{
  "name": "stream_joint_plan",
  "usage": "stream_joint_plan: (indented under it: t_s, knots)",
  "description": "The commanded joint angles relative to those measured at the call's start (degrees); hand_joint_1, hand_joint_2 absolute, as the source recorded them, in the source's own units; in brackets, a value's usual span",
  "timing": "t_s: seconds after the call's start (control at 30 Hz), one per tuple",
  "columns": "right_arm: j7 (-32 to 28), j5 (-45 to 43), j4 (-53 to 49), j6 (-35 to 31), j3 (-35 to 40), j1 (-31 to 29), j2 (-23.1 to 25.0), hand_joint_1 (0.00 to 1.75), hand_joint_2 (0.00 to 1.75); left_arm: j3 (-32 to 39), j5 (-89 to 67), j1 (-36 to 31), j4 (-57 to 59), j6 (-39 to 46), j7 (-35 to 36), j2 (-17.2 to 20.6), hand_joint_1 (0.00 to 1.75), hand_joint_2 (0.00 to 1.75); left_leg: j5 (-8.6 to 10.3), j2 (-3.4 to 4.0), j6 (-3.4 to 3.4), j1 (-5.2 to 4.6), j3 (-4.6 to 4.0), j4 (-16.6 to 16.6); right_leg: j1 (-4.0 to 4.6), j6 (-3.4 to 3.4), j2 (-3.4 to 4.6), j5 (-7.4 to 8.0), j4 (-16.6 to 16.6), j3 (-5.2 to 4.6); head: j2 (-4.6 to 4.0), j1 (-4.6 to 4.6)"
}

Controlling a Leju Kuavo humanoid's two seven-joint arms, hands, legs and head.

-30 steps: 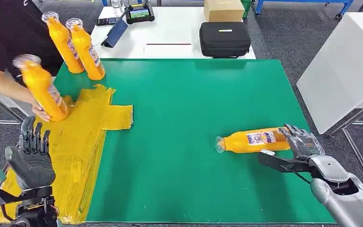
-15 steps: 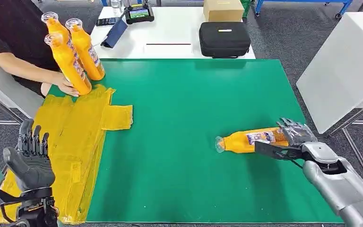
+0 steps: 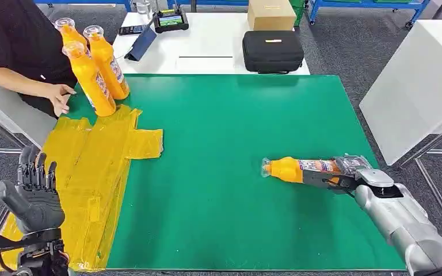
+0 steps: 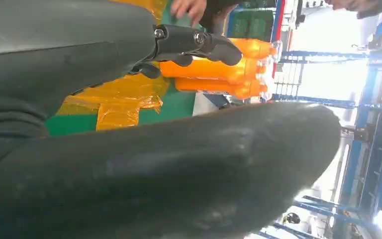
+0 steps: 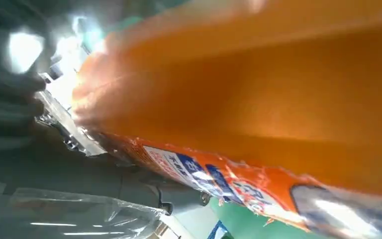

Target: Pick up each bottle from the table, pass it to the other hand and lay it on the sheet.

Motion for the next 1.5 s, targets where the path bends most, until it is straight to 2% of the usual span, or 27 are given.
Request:
stream_joint_plan:
  t_s: [0.03, 0.2, 0.23, 0.3, 0.33, 0.37, 0.53, 0.67, 0.7, 0.73, 0.8, 0.87, 1.0, 1.07, 1.13, 1.27, 1.3, 1.33, 1.5]
  knots:
    - [0.4, -0.1, 4.0, 1.3, 1.1, 5.3, 3.5, 1.75, 1.75, 1.0, -1.1, -0.7, 1.5, -1.2, 1.0, -1.7, 0.00, 0.00, 0.06, -0.09, -0.23, 0.14, 0.14, -0.1, 0.12, -0.01, -0.19, 0.09, -0.3, 0.28, 0.00, -0.02]
    - [0.9, -0.1, 0.1, 1.0, -2.0, 6.8, 2.7, 1.75, 1.75, -0.4, -1.3, -2.0, 3.1, -2.4, 2.8, -1.0, 0.00, 0.00, 0.05, -0.16, -0.24, 0.13, 0.28, -0.2, 0.12, -0.01, -0.20, 0.07, -0.3, 0.40, 0.00, -0.02]
    - [0.0, -2.5, -2.0, 0.9, -4.7, 7.9, 2.7, 1.75, 1.75, -1.0, -0.3, -2.1, 3.5, -3.5, 4.4, -0.5, 0.00, 0.00, 0.03, -0.15, -0.21, 0.12, 0.37, -0.1, 0.12, -0.01, -0.18, 0.05, -0.2, 0.47, 0.00, -0.02]
    - [-3.7, -14.8, -16.8, 4.4, -15.7, 14.8, 2.6, 1.75, 1.75, -1.7, 8.3, -1.1, 3.5, -10.0, 9.7, 0.6, 0.00, 0.00, 0.03, -0.19, -0.18, 0.11, 0.42, -0.1, 0.12, -0.01, -0.19, 0.03, -0.2, 0.50, 0.00, -0.04]
    - [-3.5, -22.3, -27.3, 8.3, -20.4, 18.6, 3.3, 1.75, 1.75, -1.4, 12.9, -0.3, 3.6, -12.9, 11.2, 0.5, 0.00, 0.00, 0.08, -0.24, -0.27, 0.14, 0.38, -0.2, 0.15, -0.01, -0.29, 0.07, -0.3, 0.46, 0.00, -0.02]
    - [-0.4, -22.8, -32.0, 9.9, -20.9, 19.9, 3.2, 1.75, 1.75, -1.5, 12.9, 0.0, 3.6, -13.0, 11.1, 0.5, 0.00, 0.00, 0.03, -0.16, -0.22, 0.13, 0.48, -0.2, 0.15, -0.02, -0.20, 0.02, -0.2, 0.52, 0.00, -0.02]
    - [0.3, -22.7, -32.4, 10.2, -20.8, 20.2, 3.2, 1.75, 1.75, -1.4, 12.9, -0.1, 3.5, -12.9, 11.0, 0.5, 0.00, 0.00, -0.17, 0.13, -0.36, 0.16, 0.35, -0.1, 0.14, -0.04, 0.16, -0.02, 0.0, 0.39, 0.00, -0.07]
    - [0.2, -22.8, -31.6, 10.1, -20.9, 19.9, 3.3, 1.75, 1.75, -1.4, 12.9, -0.1, 3.5, -12.9, 11.0, 0.4, 0.00, 0.00, -0.03, -0.14, -0.30, 0.15, 0.02, 0.0, 0.15, -0.02, -0.15, -0.04, 0.0, 0.07, 0.00, -0.04]
    - [0.2, -22.8, -31.6, 10.1, -20.9, 19.9, 3.3, 1.75, 1.75, -1.4, 12.9, -0.1, 3.5, -12.9, 11.0, 0.4, 0.00, 1.75, 0.02, -0.12, -0.19, 0.12, -0.08, -0.1, 0.12, -0.02, -0.14, -0.02, 0.0, -0.02, 0.00, -0.07]
    - [-6.6, -36.0, -33.2, 13.3, -24.6, 20.0, 6.2, 1.75, 1.75, -1.8, 16.6, 0.1, 3.4, -14.8, 11.6, 0.8, 0.00, 1.75, 0.01, -0.09, -0.24, 0.13, -0.15, 0.0, 0.12, -0.02, -0.13, -0.03, 0.0, -0.07, 0.00, -0.04]
    - [-7.5, -42.4, -41.0, 12.3, -22.0, 20.1, 6.5, 1.75, 1.75, -3.1, 18.6, -0.4, 3.2, -17.6, 10.3, 0.6, 0.00, 1.75, -0.02, 0.06, -0.27, 0.13, -0.13, -0.1, 0.12, -0.02, 0.01, -0.04, 0.0, -0.08, 0.00, -0.09]
    - [-5.8, -49.0, -47.2, 9.4, -18.8, 20.8, 8.1, 1.75, 1.75, -6.0, 17.6, -2.5, 3.0, -20.2, 10.0, -0.2, 0.00, 1.75, -0.06, 0.21, -0.30, 0.09, -0.29, 0.0, 0.06, -0.04, 0.14, -0.06, 0.1, -0.29, 0.00, -0.04]
    - [-2.3, -51.6, -49.5, 3.5, -14.6, 21.7, 15.5, 1.75, 1.75, -13.8, 11.0, -9.2, 3.4, -23.3, 10.2, -2.4, 0.00, 1.75, 0.00, -0.01, -0.32, 0.15, -0.44, 0.0, 0.11, -0.06, -0.09, -0.03, 0.0, -0.41, 0.00, -0.07]
    - [-2.0, -51.6, -47.9, 2.3, -11.1, 20.0, 18.0, 1.75, 1.75, -17.6, 9.1, -11.2, 3.8, -23.4, 10.4, -3.1, 0.00, 1.75, 0.06, -0.16, -0.30, 0.15, -0.44, 0.0, 0.14, -0.05, -0.20, -0.04, 0.0, -0.39, 0.00, -0.04]
    - [-1.7, -51.6, -46.1, 1.3, -8.4, 18.2, 20.2, 1.75, 1.75, -20.2, 6.9, -12.8, 4.2, -22.4, 11.1, -4.4, 0.00, 1.75, 0.03, 0.07, -0.30, 0.16, -0.48, 0.0, 0.15, -0.05, 0.04, 0.02, 0.0, -0.46, 0.00, -0.04]
    - [-1.1, -52.0, -44.9, -0.2, -4.8, 15.7, 23.4, 1.75, 1.75, -21.6, 5.2, -14.3, 3.9, -19.6, 12.7, -6.5, 0.00, 1.75, 0.03, 0.10, -0.27, 0.14, -0.55, 0.0, 0.11, -0.03, 0.03, 0.00, 0.1, -0.52, 0.00, -0.04]
    - [-0.3, -52.4, -44.3, -0.4, -3.9, 14.4, 24.4, 1.75, 1.75, -22.7, 5.1, -17.8, 6.4, -20.1, 13.8, -3.3, 0.00, 1.75, 0.02, 0.11, -0.30, 0.14, -0.54, 0.1, 0.11, -0.02, 0.02, -0.02, 0.1, -0.52, 0.00, -0.04]
    - [0.5, -52.8, -43.8, -0.8, -3.2, 13.4, 25.2, 1.75, 1.75, -21.5, 6.9, -19.3, 8.7, -21.2, 13.1, -2.8, 0.00, 1.75, -0.02, 0.13, -0.38, 0.15, -0.47, 0.1, 0.12, -0.01, 0.00, -0.06, 0.1, -0.45, 0.00, -0.02]
    - [2.6, -52.0, -41.9, -1.4, 0.6, 10.6, 27.8, 1.75, 1.75, -22.0, 5.6, -20.3, 9.3, -21.3, 12.6, -3.5, 0.00, 1.75, 0.09, 0.16, -0.37, 0.12, -0.51, 0.0, 0.09, -0.06, 0.08, 0.01, 0.1, -0.52, 0.00, -0.04]
